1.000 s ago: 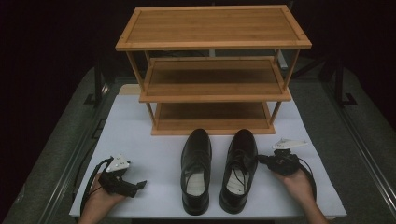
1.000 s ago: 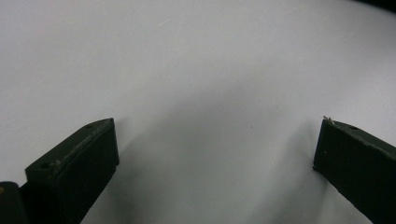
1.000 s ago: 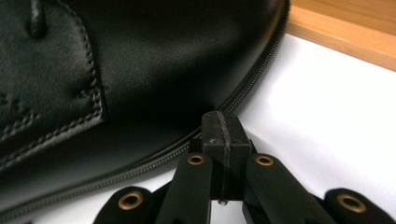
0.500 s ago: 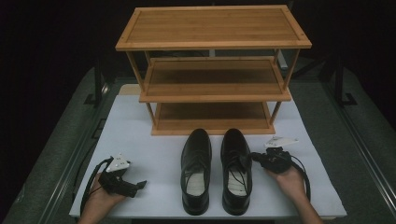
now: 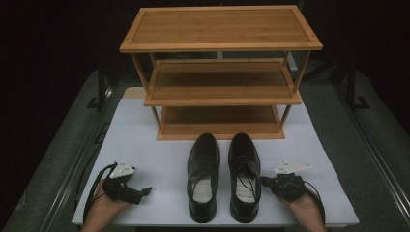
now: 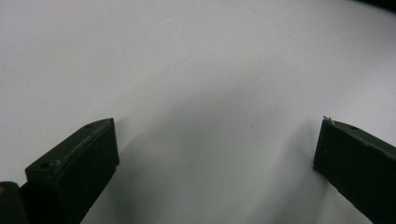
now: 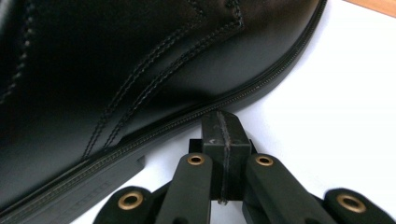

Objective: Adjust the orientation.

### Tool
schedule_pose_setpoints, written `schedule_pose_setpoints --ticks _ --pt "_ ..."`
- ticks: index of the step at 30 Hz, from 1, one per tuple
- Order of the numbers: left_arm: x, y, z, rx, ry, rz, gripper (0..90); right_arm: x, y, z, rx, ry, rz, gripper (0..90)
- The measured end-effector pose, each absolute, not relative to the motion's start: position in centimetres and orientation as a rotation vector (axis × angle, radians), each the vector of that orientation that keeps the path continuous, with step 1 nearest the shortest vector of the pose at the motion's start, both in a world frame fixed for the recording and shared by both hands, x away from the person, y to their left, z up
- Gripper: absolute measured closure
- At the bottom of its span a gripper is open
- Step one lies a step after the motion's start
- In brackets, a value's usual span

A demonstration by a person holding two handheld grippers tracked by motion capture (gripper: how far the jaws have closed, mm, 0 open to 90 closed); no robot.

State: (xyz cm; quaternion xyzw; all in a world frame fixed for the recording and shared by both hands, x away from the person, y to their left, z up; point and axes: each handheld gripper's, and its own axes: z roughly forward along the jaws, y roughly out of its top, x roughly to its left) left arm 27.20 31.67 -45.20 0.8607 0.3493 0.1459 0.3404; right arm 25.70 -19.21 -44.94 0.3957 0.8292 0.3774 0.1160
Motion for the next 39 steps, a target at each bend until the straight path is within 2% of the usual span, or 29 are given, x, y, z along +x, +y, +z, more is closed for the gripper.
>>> schedule_pose_setpoints --ticks 19,39 --pt "27.2 31.7 -45.2 2.241 0.909 0.377 0.0 26.4 -17.7 -45.1 1.155 2.440 1.137 89.8" --pt "27.2 31.7 -45.2 2.241 0.909 0.378 0.0 25.6 -16.5 -45.0 1.078 2.495 1.133 89.8"
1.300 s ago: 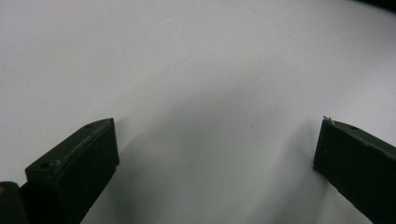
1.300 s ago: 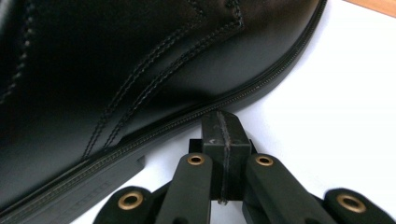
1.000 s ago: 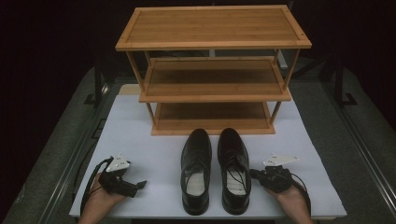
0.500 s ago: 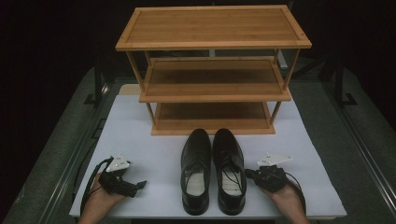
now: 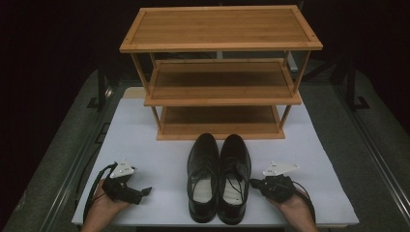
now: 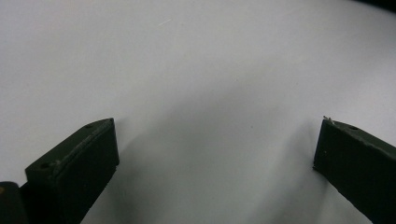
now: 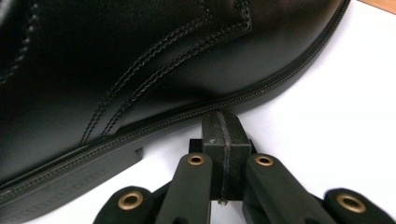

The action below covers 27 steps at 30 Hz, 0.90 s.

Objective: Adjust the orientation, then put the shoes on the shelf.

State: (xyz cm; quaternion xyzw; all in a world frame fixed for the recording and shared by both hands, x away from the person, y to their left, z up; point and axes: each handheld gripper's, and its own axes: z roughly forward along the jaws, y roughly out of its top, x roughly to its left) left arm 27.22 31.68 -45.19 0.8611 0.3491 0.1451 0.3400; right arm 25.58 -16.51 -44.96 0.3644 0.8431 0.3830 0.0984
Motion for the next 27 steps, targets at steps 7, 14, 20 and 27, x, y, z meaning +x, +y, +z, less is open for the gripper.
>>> schedule_pose_setpoints --ticks 7,14,20,27 --pt "27.2 31.7 -45.2 2.240 0.908 0.380 0.0 25.7 -16.6 -45.0 1.073 2.503 1.138 89.7" --pt "27.2 31.7 -45.1 2.242 0.905 0.382 0.0 26.0 -17.4 -44.6 1.109 2.463 1.139 77.9" --pt "27.2 31.5 -44.9 2.210 0.906 0.338 0.0 26.2 -18.2 -44.0 1.154 2.417 1.167 58.3" --pt "26.7 29.7 -42.9 2.157 0.857 0.296 7.8 26.0 -18.8 -42.7 1.163 2.381 1.199 45.5"
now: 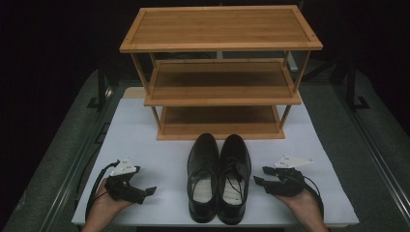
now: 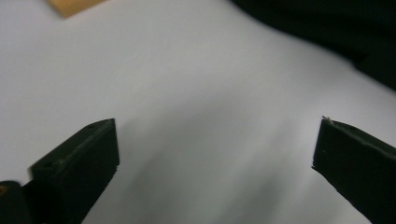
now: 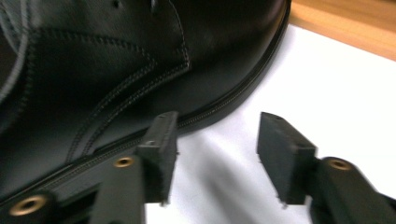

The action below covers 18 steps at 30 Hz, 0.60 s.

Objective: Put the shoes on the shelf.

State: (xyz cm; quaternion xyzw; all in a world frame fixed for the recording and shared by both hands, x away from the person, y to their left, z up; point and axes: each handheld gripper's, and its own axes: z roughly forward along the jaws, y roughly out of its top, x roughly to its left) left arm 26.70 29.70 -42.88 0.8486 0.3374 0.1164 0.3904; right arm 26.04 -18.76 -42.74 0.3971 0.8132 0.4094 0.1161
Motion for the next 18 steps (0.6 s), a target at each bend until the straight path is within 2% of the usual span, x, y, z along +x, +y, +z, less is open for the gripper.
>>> schedule_pose_setpoints --ticks 1,6,8,18 --pt "26.6 29.4 -42.5 2.144 0.840 0.289 13.1 26.0 -18.8 -42.5 1.152 2.372 1.205 45.4" --pt "26.5 27.3 -40.2 2.099 0.789 0.267 15.5 26.0 -18.9 -41.1 1.139 2.367 1.259 45.4" --pt "26.4 26.5 -39.4 2.089 0.757 0.256 23.7 26.0 -18.8 -40.6 1.123 2.366 1.269 44.5" --pt "27.0 22.5 -36.1 2.084 0.643 0.239 27.4 25.8 -17.8 -37.7 1.058 2.364 1.384 42.5"
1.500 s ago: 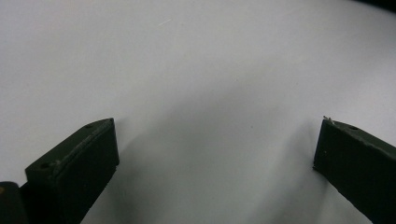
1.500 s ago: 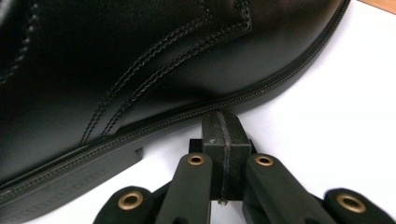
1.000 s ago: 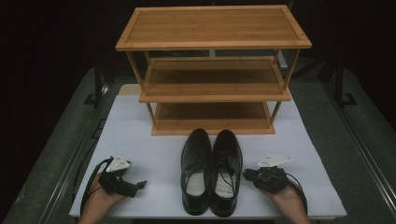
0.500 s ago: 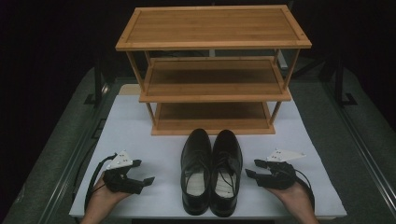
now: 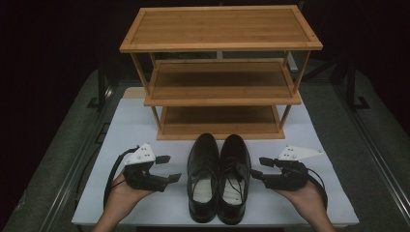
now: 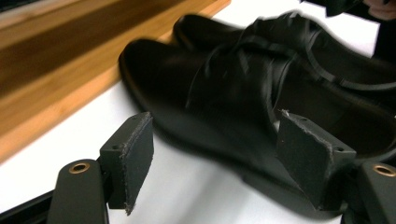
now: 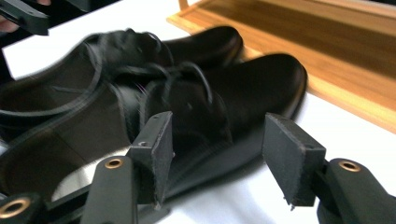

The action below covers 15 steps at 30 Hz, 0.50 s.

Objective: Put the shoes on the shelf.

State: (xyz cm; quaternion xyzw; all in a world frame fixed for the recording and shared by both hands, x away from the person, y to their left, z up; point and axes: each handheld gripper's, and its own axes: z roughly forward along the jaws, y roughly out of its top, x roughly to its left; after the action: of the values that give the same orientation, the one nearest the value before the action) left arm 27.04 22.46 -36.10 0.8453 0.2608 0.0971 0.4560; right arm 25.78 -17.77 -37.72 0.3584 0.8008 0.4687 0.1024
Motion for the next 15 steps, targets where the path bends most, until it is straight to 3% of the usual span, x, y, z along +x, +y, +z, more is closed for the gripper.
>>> schedule_pose_setpoints --ticks 15 --pt "29.4 18.0 -36.5 2.121 0.570 0.196 30.4 26.8 -13.9 -37.0 0.949 2.442 1.417 41.7"
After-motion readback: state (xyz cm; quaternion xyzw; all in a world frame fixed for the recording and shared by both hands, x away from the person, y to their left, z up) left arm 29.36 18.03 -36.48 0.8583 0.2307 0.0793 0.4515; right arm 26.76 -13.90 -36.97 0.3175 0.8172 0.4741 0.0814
